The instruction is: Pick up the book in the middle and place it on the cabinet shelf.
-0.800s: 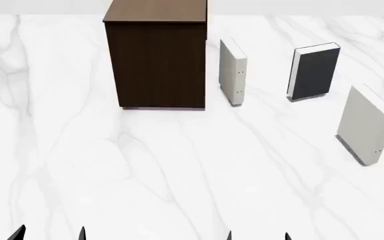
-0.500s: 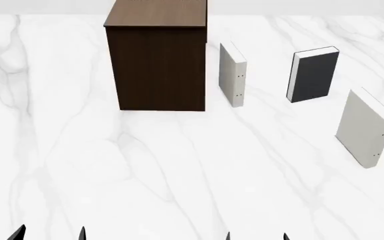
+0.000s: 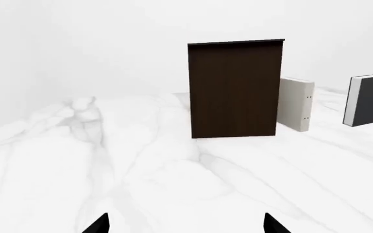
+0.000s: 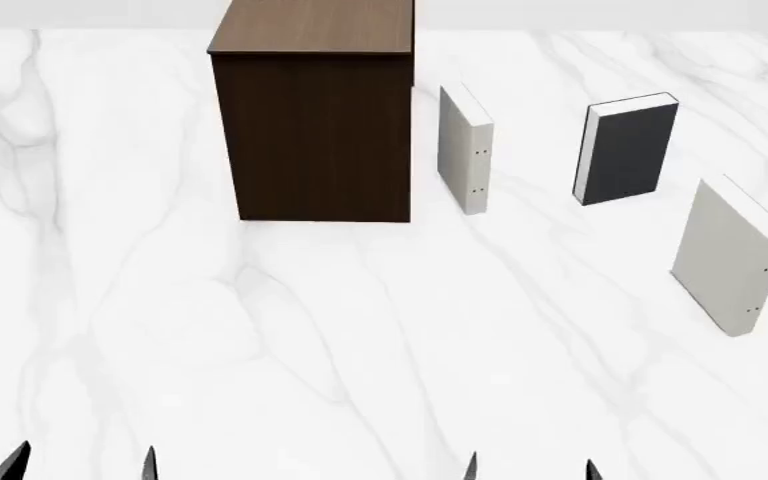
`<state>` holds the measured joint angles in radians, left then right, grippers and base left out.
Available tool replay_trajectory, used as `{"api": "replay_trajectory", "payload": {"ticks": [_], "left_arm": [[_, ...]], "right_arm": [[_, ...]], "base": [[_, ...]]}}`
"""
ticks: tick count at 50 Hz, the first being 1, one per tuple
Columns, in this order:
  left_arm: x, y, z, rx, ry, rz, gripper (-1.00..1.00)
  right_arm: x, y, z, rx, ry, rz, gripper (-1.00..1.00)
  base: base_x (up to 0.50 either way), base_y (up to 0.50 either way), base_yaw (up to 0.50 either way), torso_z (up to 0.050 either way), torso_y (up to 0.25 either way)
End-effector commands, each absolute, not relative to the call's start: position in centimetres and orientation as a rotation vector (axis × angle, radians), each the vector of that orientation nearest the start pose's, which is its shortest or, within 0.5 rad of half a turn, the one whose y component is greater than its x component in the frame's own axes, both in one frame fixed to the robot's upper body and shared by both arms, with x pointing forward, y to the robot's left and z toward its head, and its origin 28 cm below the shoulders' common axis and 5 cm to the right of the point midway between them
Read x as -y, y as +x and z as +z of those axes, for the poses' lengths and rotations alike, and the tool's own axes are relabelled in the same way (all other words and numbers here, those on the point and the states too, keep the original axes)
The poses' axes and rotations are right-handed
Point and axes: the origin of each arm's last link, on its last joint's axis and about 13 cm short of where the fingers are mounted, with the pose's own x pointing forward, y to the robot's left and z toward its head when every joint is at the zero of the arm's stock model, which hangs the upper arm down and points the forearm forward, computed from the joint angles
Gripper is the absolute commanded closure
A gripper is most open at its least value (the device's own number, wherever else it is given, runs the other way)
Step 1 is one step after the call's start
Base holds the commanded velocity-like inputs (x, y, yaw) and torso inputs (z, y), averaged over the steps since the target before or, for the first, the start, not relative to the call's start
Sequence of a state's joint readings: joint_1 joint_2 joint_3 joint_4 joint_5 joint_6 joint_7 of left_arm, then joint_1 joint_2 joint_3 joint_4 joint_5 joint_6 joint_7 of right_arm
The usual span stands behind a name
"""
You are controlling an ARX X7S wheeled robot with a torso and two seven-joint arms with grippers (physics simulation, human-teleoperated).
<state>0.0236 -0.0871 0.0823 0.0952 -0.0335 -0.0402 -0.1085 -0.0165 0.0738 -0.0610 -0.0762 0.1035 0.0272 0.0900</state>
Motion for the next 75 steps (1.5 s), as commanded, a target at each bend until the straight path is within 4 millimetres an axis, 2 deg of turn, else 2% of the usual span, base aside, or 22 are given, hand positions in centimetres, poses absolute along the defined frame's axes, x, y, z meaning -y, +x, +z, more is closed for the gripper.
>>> {"api": "replay_trajectory", "payload": {"ticks": [1,6,17,29,48,75], "left_arm": [[-20.2,19.5,6.1,0.137,0.054,-0.011,-1.0],[-20.0,18.8,8.9,0.216,0.036,-0.026,-1.0],[-20.2,17.4,13.2,0.341,0.043,-0.018,-1.0],[-20.0,16.1,16.0,0.43,0.055,-0.032,-1.0],[-19.8,16.4,15.3,0.416,0.057,-0.039,-1.0],[-19.6,16.3,15.4,0.413,0.058,-0.046,-1.0]], "right_arm": [[10.3,20.2,6.2,0.127,0.063,-0.031,-1.0],[10.4,19.6,9.4,0.219,0.07,-0.033,-1.0],[10.2,18.0,14.3,0.359,0.09,-0.013,-1.0],[10.0,17.0,16.5,0.426,0.093,0.005,-1.0],[9.6,17.1,16.7,0.384,0.05,0.035,-1.0],[9.6,17.2,16.5,0.37,0.066,0.024,-1.0]], "base": [[0.0,0.0,0.0,0.0,0.0],[0.0,0.0,0.0,0.0,0.0],[0.0,0.0,0.0,0.0,0.0],[0.0,0.0,0.0,0.0,0.0],[0.01,0.0,0.0,0.0,0.0],[0.5,0.0,0.0,0.0,0.0]]}}
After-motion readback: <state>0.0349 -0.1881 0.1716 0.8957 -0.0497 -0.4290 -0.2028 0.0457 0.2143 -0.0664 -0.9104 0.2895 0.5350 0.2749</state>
